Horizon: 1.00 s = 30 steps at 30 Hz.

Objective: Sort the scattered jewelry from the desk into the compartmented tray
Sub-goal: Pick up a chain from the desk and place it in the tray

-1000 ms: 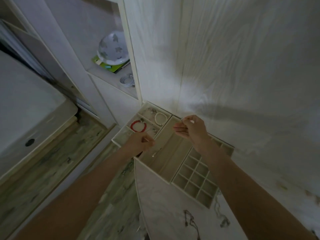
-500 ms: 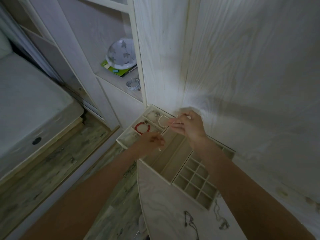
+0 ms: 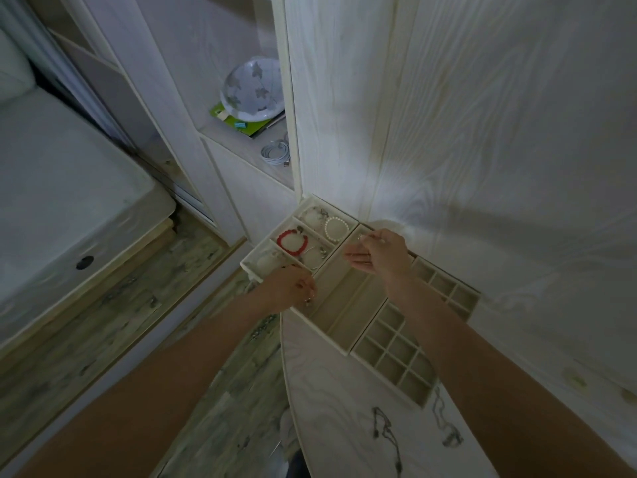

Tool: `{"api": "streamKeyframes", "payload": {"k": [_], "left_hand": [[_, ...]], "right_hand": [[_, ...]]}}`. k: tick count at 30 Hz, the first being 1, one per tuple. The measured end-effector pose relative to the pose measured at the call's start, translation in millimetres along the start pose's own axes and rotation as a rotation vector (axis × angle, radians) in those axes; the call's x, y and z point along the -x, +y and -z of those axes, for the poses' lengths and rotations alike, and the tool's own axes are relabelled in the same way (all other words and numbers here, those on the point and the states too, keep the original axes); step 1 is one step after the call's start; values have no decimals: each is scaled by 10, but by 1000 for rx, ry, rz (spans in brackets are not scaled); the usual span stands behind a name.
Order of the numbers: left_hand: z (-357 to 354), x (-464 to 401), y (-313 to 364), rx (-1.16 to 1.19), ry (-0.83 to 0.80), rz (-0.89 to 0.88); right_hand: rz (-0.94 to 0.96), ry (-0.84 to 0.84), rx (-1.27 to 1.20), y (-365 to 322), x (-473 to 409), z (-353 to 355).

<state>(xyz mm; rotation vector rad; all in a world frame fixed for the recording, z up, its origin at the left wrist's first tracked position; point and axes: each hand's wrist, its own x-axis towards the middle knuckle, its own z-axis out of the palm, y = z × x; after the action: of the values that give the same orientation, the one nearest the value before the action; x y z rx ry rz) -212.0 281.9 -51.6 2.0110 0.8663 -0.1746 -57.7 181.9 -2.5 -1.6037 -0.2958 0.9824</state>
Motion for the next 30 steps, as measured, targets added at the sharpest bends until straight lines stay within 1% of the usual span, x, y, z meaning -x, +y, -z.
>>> {"api": "streamKeyframes", "payload": {"k": [4,7,10,13,18,22,24,27,30], "left_hand": [[-22,-104,58,-128,-2,-17],[-13,-185,106,-254,73,2],[4,-242,93,-312,85,-52],[17,-306,71,-402,99,-142],[18,-494,189,-702,119,-299],[-12,-548,220,-914,56,-316],[-18,-551,189,-963,35,-324],[17,-549,122,-965,22,-328],[79,-533,67,-1002,-29,-320]], "right_hand": [[20,32,-5,30,-168,4],[24,30,-3,17,-302,15],[25,44,47,10,-461,15],[53,78,163,49,-616,28],[134,85,435,137,-848,20],[263,72,806,182,-930,31],[294,55,982,213,-921,28],[371,44,1274,250,-902,-3],[425,30,1466,219,-868,-30]]}}
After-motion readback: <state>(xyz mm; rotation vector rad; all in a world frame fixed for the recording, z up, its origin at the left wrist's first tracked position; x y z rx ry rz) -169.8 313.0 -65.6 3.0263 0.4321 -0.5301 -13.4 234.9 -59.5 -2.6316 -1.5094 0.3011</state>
